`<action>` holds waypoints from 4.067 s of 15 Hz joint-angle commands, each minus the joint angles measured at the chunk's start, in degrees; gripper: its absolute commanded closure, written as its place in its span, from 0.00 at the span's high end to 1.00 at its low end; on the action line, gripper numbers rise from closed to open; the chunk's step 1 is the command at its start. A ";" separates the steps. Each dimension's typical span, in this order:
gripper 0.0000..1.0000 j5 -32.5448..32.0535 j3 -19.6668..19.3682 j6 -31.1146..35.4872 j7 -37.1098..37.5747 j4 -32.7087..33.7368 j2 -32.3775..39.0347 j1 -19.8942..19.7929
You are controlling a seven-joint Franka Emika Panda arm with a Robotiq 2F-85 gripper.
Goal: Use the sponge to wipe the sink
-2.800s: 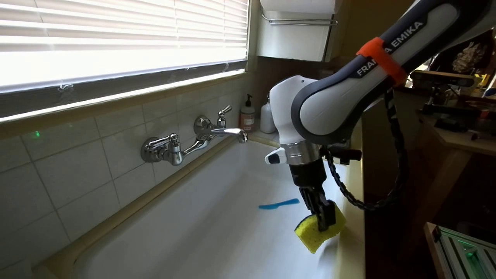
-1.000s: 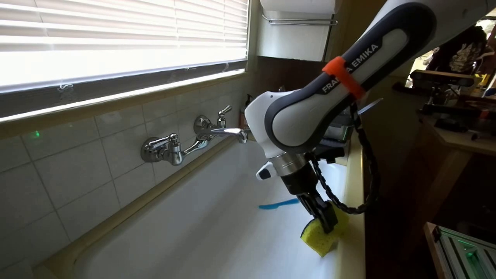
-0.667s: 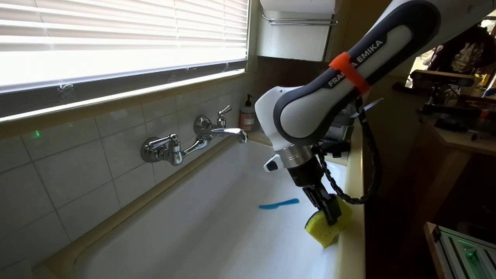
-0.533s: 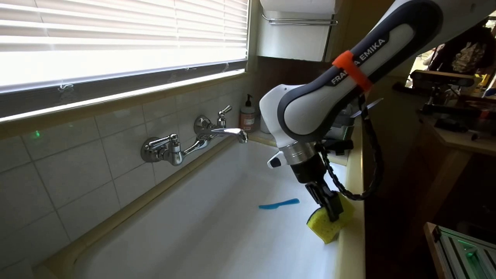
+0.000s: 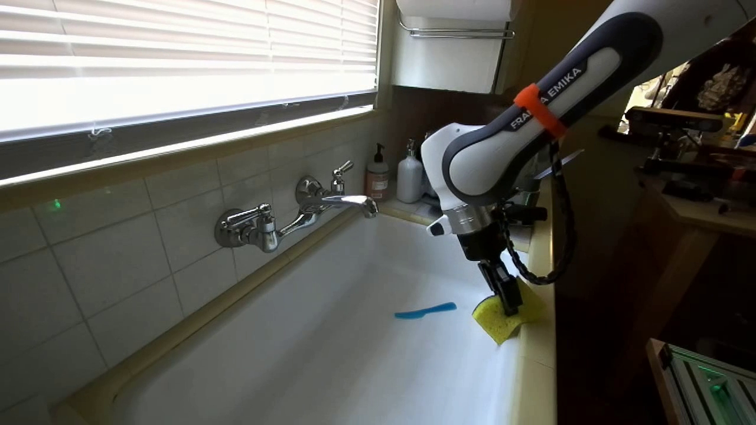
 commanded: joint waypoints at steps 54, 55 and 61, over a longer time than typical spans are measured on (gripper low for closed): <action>0.03 -12.25 -7.01 7.44 16.73 -1.62 -0.61 -5.44; 0.03 -12.52 -7.48 7.47 16.91 -1.41 -0.59 -5.79; 0.03 -15.36 -9.85 7.18 18.26 0.28 -0.14 -7.25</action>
